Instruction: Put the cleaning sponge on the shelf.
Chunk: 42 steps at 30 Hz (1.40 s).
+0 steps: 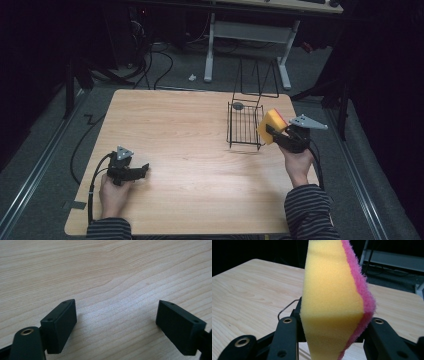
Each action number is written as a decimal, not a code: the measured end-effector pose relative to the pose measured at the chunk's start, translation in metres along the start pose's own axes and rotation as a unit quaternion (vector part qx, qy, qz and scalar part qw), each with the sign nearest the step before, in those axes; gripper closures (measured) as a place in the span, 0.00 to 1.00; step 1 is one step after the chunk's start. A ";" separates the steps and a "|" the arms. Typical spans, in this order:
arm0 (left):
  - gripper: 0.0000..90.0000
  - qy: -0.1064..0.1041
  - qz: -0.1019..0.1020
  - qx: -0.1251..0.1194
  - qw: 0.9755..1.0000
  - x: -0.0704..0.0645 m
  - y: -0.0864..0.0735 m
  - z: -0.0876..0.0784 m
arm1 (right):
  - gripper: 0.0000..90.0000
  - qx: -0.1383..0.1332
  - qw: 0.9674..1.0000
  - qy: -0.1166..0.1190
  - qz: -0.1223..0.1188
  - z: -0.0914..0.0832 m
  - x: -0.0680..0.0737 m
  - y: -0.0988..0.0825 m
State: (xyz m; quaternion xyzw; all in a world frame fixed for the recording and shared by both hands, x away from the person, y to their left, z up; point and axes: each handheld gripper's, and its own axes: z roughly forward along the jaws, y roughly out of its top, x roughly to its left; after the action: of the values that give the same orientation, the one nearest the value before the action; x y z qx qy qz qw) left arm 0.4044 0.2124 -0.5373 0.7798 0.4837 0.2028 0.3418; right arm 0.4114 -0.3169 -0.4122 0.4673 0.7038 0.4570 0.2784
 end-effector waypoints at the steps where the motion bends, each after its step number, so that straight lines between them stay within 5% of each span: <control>1: 0.19 0.000 0.000 0.000 1.000 0.000 0.000 0.000 | 0.68 0.004 1.000 0.001 -0.001 0.004 0.002 0.003; 22: 0.19 0.000 0.000 0.000 1.000 0.000 0.000 0.000 | 0.68 0.012 1.000 -0.005 -0.025 0.045 0.015 0.012; 42: 0.19 0.001 0.001 -0.001 1.000 0.000 0.000 0.000 | 0.67 0.036 0.999 -0.012 -0.016 0.089 0.018 0.014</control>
State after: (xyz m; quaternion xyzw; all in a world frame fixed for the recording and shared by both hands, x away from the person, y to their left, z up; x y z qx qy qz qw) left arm 0.4044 0.2122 -0.5374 0.7797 0.4834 0.2038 0.3418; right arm 0.4829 -0.2643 -0.4374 0.4711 0.7241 0.4209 0.2768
